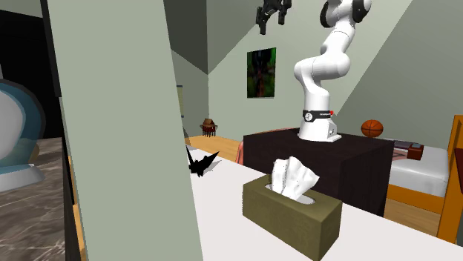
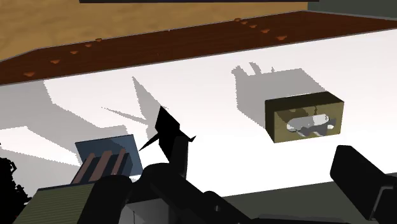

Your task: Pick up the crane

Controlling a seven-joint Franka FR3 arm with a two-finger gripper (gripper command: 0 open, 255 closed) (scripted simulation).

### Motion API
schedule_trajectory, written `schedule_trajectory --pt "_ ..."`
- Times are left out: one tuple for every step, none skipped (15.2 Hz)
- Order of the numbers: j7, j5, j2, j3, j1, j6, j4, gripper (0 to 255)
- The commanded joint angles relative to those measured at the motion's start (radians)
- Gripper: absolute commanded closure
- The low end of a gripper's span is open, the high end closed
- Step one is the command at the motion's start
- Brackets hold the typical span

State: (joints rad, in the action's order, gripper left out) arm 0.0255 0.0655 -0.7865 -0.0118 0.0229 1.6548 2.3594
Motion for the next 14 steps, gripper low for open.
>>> schedule_trajectory --pt "0.000 0.000 0.000 0.000 0.000 0.000 0.000 0" --pt "-0.012 -0.002 0.009 -0.007 0.000 0.038 0.025 0" --pt "-0.025 -0.004 0.020 -0.013 0.001 0.077 0.049 0" --pt "-0.037 -0.006 0.033 -0.020 0.001 0.116 0.071 0" --pt "-0.050 -0.007 0.047 -0.027 0.001 0.155 0.092 0" --pt "-0.062 -0.008 0.064 -0.034 0.001 0.194 0.111 0" --pt "-0.075 -0.009 0.082 -0.042 0.001 0.234 0.129 0" --pt "-0.088 -0.010 0.102 -0.049 0.001 0.275 0.145 0" --pt "-0.101 -0.009 0.124 -0.056 0.000 0.315 0.160 0" --pt "-0.115 -0.009 0.148 -0.064 -0.001 0.356 0.173 0" --pt "-0.129 -0.007 0.174 -0.072 -0.002 0.397 0.184 0" --pt "-0.143 -0.006 0.201 -0.080 -0.004 0.437 0.194 0" --pt "-0.157 -0.003 0.230 -0.088 -0.006 0.478 0.202 0" --pt "-0.173 0.001 0.261 -0.096 -0.008 0.519 0.208 0"
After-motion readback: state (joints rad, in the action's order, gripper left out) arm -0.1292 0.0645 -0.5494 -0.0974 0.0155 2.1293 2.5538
